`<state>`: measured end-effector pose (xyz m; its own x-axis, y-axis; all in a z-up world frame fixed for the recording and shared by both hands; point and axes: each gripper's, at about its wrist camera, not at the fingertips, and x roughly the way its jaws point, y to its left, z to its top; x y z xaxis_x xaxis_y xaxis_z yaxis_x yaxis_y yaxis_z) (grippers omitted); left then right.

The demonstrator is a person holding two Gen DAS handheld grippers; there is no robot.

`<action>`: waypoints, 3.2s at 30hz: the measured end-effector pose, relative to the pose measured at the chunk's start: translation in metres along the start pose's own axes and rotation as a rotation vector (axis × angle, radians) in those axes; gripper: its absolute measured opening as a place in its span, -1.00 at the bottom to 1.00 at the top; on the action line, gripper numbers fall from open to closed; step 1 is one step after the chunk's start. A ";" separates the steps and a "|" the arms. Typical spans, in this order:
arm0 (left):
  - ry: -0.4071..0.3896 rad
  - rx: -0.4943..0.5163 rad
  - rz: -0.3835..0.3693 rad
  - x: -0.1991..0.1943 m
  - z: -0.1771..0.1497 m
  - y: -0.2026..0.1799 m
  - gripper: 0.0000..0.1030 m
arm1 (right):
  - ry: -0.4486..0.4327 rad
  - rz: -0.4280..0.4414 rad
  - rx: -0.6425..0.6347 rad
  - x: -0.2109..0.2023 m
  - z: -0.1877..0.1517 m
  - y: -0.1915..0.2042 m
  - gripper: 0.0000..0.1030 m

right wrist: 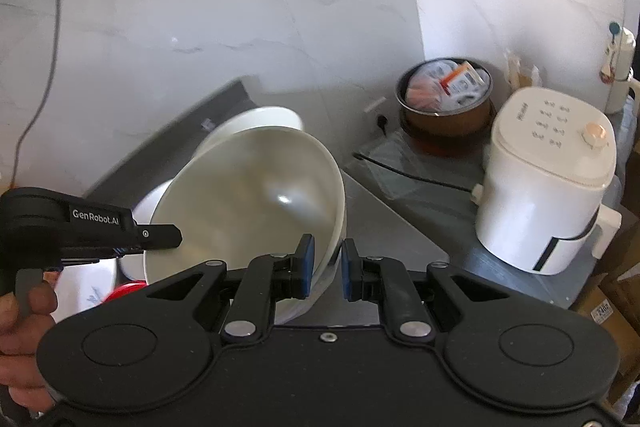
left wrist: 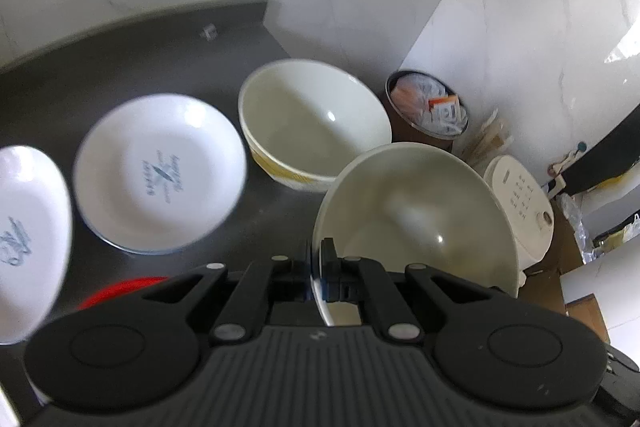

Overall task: Organize plates and bowls
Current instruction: 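Lift the large cream bowl with the right gripper over the red bowl, then lower the cream bowl into the red bowl and open the right gripper, then move the right gripper to the smaller cream bowl's rim and grasp it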

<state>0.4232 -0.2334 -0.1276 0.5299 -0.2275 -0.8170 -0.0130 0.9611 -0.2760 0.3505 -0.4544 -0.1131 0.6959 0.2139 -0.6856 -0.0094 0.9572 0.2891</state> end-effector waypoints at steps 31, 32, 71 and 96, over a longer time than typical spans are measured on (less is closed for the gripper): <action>0.039 -0.057 0.065 -0.083 -0.046 0.123 -0.93 | 0.066 0.030 -0.153 -0.024 -0.058 0.129 -0.71; 0.044 -0.058 0.065 -0.082 -0.047 0.125 -0.93 | 0.069 0.029 -0.154 -0.024 -0.059 0.131 -0.71; 0.097 0.009 0.082 -0.060 -0.046 0.143 -0.85 | 0.217 -0.087 -0.177 0.010 -0.075 0.152 -0.51; -0.003 0.127 -0.005 -0.075 0.008 0.127 0.17 | 0.009 -0.158 0.050 -0.039 -0.047 0.137 -0.11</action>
<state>0.3885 -0.0932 -0.0974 0.5319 -0.2323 -0.8143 0.0976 0.9720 -0.2136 0.2885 -0.3220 -0.0783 0.6797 0.0634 -0.7307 0.1353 0.9683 0.2098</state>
